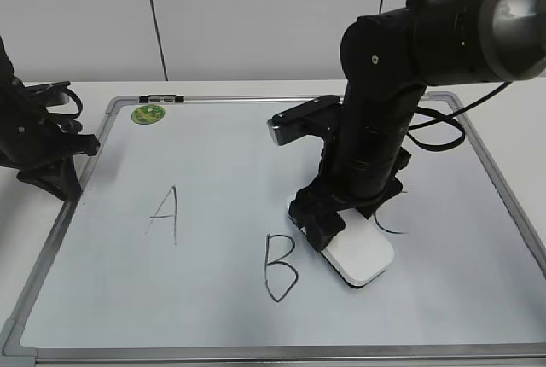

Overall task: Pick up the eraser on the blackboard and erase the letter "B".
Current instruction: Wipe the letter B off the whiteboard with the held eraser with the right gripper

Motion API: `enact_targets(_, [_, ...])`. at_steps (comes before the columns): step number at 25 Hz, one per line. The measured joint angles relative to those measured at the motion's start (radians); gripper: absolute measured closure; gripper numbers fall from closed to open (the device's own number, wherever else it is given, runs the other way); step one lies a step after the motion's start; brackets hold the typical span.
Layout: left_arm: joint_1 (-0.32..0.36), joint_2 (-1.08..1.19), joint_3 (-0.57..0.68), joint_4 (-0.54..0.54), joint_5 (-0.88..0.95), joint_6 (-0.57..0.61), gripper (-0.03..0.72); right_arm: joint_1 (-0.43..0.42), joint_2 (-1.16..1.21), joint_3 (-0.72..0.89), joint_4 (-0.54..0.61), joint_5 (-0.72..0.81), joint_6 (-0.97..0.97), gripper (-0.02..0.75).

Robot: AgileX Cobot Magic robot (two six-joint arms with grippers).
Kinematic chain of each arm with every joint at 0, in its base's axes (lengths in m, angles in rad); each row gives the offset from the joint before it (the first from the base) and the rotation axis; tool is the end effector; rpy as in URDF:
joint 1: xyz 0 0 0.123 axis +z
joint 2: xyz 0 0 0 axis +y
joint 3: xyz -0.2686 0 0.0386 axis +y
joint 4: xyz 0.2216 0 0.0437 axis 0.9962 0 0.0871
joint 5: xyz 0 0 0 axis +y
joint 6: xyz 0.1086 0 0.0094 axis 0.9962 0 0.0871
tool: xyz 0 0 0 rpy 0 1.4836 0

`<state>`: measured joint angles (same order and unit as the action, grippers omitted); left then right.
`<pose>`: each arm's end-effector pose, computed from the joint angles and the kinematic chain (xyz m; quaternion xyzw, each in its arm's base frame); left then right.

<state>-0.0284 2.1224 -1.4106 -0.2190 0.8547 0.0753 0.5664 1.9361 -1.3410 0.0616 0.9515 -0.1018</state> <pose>0.3803 -0.0287 0.1129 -0.0163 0.9952 -0.0845 0.0475 0.2942 0.1936 0.1639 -0.3117 0.9482 0.0381 0.0482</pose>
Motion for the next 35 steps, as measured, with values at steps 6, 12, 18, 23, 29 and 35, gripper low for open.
enact_targets(6, [0.0, 0.0, 0.0, -0.001, 0.002, 0.0, 0.661, 0.0, 0.023, -0.061, -0.015, -0.009, 0.0, 0.214])
enact_targets(12, [0.0, 0.0, 0.0, -0.001, 0.002, 0.0, 0.661, 0.002, 0.089, -0.103, -0.019, 0.024, -0.001, 0.214])
enact_targets(18, [0.0, 0.0, 0.0, -0.002, 0.002, 0.0, 0.66, 0.008, 0.126, -0.109, -0.032, 0.026, -0.01, 0.214])
enact_targets(23, [0.0, 0.0, 0.0, -0.002, 0.002, 0.0, 0.661, 0.05, 0.133, -0.115, -0.062, 0.03, -0.014, 0.214])
enact_targets(29, [0.0, 0.0, 0.0, -0.002, 0.004, 0.0, 0.661, 0.171, 0.137, -0.119, -0.062, 0.022, -0.015, 0.214])
enact_targets(35, [0.0, 0.0, 0.0, -0.002, 0.004, 0.0, 0.66, 0.246, 0.137, -0.119, -0.043, 0.013, -0.046, 0.214])
